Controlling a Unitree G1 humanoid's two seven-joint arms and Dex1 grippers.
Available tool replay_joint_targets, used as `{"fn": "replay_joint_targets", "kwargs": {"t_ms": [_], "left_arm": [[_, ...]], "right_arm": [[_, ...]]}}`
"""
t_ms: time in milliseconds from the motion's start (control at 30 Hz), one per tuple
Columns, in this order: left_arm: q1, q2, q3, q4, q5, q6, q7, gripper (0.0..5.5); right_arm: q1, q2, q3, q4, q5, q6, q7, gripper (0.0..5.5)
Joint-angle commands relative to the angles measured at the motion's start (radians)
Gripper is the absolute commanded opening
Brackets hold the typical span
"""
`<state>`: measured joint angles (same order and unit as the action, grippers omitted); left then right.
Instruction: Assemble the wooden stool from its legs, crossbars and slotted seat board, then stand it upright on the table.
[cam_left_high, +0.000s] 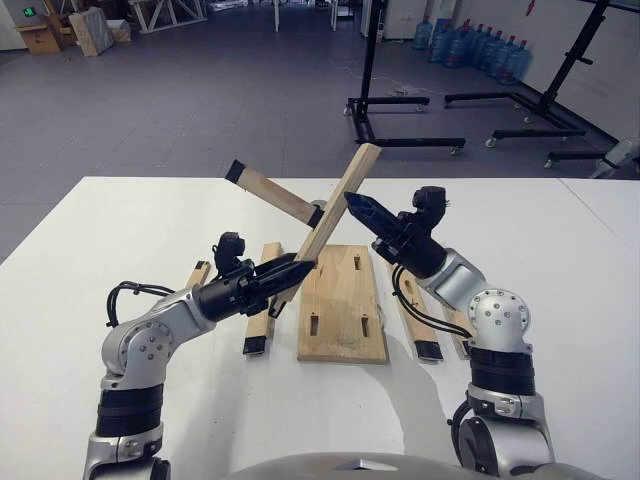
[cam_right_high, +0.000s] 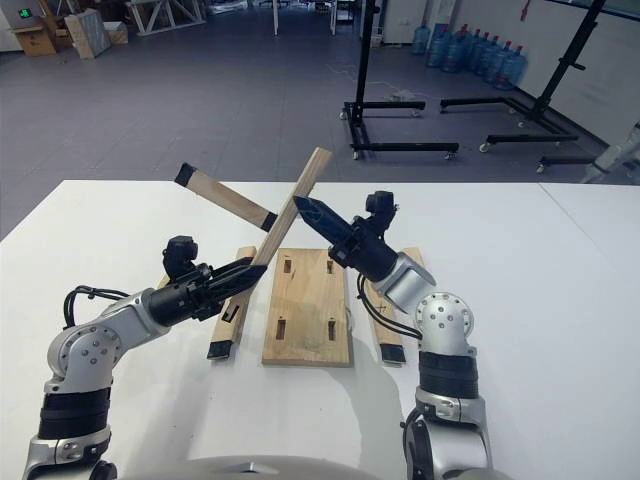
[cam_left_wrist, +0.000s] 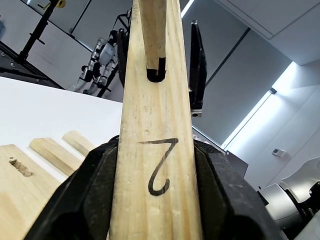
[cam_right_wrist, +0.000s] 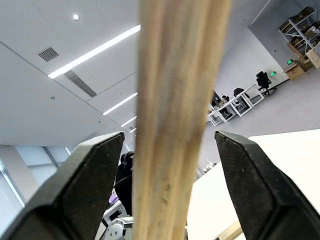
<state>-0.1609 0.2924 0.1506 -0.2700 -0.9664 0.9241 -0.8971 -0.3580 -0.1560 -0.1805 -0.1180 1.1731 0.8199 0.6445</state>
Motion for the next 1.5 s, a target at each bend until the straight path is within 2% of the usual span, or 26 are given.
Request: {"fn": "replay_joint_targets", "kwargs": {"t_ms": [33,233,733,1067,1500], "left_arm": [[0.020,0.021,-0.044,-0.032,-0.009,-0.010,-0.021,2.02],[0.046,0.033,-0.084,-0.044,-0.025,-0.009,-0.033,2.02],[0.052,0.038,-0.093,-0.054,-0.041,-0.021,-0.012,2.02],[0.056,0.050,-0.100,-0.066,-0.052,-0.016,0.002,2.02],[0.088,0.040,-0.099,-0.063,-0.080,-0.016,0.011,2.02]], "right_arm": [[-0.013,0.004,0.011,-0.004,0.003,0.002,0.011,3.82],[-0.010,0.007,0.022,-0.016,0.021,0.016,0.021,3.86],[0.008,-0.045,0.000,-0.019,0.151,0.114,0.027,3.86],[0.011,-0.092,0.031,-0.021,0.143,0.162,0.065,2.10],[-0.004,-0.141,0.049,-0.041,0.120,0.155,0.108,2.08]]}}
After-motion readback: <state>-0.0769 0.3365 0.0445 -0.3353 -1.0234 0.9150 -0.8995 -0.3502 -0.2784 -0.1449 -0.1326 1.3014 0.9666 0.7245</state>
